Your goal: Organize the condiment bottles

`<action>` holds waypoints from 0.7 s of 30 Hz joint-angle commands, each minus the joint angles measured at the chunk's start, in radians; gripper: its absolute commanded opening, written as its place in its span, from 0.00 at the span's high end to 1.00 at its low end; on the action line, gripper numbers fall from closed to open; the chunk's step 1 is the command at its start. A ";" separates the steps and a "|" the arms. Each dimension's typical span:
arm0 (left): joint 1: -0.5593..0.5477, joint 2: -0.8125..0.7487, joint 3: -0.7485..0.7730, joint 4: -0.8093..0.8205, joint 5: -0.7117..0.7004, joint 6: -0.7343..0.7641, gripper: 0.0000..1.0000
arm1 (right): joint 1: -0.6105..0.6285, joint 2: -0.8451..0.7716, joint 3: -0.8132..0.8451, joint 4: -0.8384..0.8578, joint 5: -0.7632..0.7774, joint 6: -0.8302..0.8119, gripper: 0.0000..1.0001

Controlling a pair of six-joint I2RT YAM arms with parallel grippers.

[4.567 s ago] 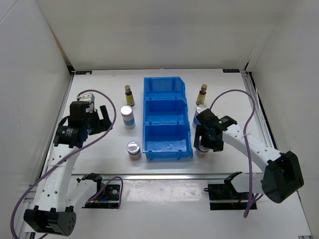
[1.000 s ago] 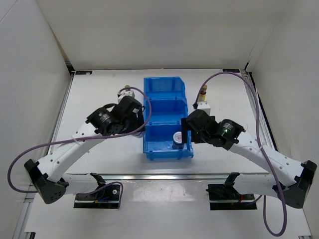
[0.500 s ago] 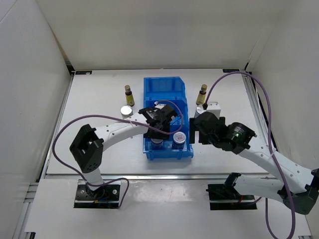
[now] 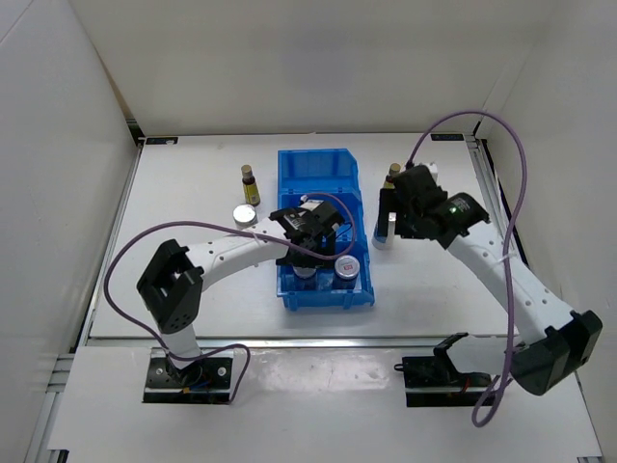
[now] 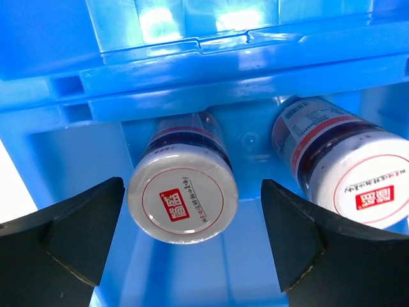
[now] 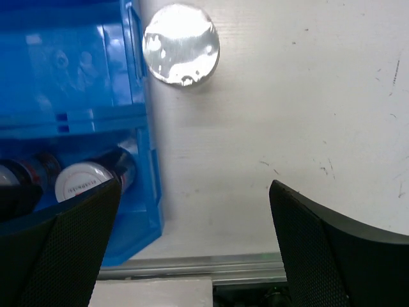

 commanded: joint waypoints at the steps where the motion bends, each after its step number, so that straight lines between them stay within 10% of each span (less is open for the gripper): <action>1: -0.003 -0.092 0.005 0.007 0.009 0.008 0.01 | -0.093 0.047 0.077 0.089 -0.151 -0.103 0.00; 17: 0.211 -0.608 0.102 -0.265 -0.166 0.205 0.01 | -0.253 0.455 0.181 0.172 -0.374 -0.153 0.00; 21: 0.321 -0.681 -0.009 -0.265 -0.186 0.285 0.01 | -0.253 0.465 0.167 0.195 -0.363 -0.144 0.26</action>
